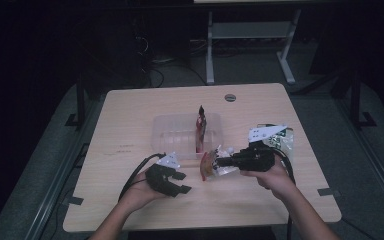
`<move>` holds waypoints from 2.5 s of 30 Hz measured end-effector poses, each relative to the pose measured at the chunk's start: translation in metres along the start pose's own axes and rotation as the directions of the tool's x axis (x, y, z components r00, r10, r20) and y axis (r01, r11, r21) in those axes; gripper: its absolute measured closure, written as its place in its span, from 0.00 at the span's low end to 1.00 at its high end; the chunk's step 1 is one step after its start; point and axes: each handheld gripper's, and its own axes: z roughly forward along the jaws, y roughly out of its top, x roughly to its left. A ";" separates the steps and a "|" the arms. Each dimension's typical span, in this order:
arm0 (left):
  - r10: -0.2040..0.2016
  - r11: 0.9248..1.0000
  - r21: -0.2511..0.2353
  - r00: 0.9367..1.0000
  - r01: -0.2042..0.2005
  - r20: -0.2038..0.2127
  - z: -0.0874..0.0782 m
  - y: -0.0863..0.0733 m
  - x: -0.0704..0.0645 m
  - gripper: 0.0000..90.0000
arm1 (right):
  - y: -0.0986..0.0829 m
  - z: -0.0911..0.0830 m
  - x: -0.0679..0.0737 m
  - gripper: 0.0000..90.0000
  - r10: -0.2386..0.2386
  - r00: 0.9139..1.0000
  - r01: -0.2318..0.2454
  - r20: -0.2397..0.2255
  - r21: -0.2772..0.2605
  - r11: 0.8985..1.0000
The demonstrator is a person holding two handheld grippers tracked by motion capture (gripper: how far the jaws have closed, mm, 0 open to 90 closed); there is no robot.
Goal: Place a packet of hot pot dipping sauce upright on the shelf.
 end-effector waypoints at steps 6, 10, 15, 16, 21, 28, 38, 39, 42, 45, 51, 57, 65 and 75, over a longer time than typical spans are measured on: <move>-0.003 1.000 0.000 1.000 0.003 -0.007 0.000 -0.001 0.001 0.40 | 0.008 -0.008 -0.003 1.00 -0.014 0.999 0.014 0.033 -0.007 1.000; -0.004 1.000 0.005 1.000 0.004 -0.018 -0.001 -0.002 0.002 0.34 | 0.015 -0.014 -0.006 1.00 -0.009 0.999 0.010 0.050 -0.020 1.000; 0.000 1.000 0.006 1.000 0.000 -0.030 0.000 -0.003 0.003 0.30 | 0.028 -0.018 -0.011 1.00 -0.024 0.997 0.026 0.079 -0.028 0.999; 0.002 1.000 0.006 1.000 -0.001 -0.030 0.000 -0.003 0.003 0.29 | 0.031 -0.019 -0.012 1.00 -0.022 0.996 0.025 0.082 -0.030 0.999; 0.011 1.000 0.016 0.999 -0.011 -0.031 -0.001 -0.004 0.004 0.29 | 0.044 -0.022 -0.018 1.00 -0.037 0.993 0.040 0.110 -0.027 0.999; 0.009 1.000 0.013 1.000 -0.008 -0.029 -0.001 -0.004 0.004 0.29 | 0.059 -0.029 -0.031 1.00 -0.043 0.987 0.047 0.155 -0.025 0.999; 0.015 1.000 0.013 0.999 -0.015 -0.029 -0.003 -0.005 0.005 0.29 | 0.064 -0.030 -0.050 1.00 -0.012 0.984 0.016 0.179 -0.020 1.000; 0.014 1.000 0.012 0.999 -0.014 -0.029 -0.004 -0.005 0.005 0.29 | 0.064 -0.029 -0.051 1.00 -0.013 0.983 0.016 0.184 -0.016 1.000; 0.016 1.000 0.011 0.999 -0.015 -0.030 -0.005 -0.005 0.006 0.29 | 0.064 -0.027 -0.054 1.00 -0.005 0.982 0.007 0.186 -0.012 1.000; 0.002 1.000 0.004 1.000 -0.002 -0.030 -0.005 -0.006 0.006 0.29 | 0.064 -0.026 -0.057 1.00 -0.001 0.982 0.003 0.191 -0.009 1.000; 0.008 1.000 0.000 0.999 -0.008 -0.032 -0.007 -0.007 0.007 0.29 | 0.062 -0.023 -0.060 1.00 0.005 0.980 -0.005 0.201 0.000 1.000; 0.005 1.000 -0.004 1.000 -0.005 -0.029 -0.007 -0.007 0.007 0.29 | 0.060 -0.024 -0.061 1.00 0.003 0.977 -0.005 0.211 0.008 1.000; 0.009 1.000 -0.002 1.000 -0.009 -0.026 -0.006 -0.007 0.007 0.29 | 0.056 -0.021 -0.063 1.00 0.001 0.976 -0.008 0.218 0.031 1.000; 0.032 0.999 0.001 0.999 -0.032 -0.029 -0.005 -0.008 0.007 0.28 | 0.048 -0.011 -0.070 1.00 0.023 0.975 -0.028 0.220 0.017 0.999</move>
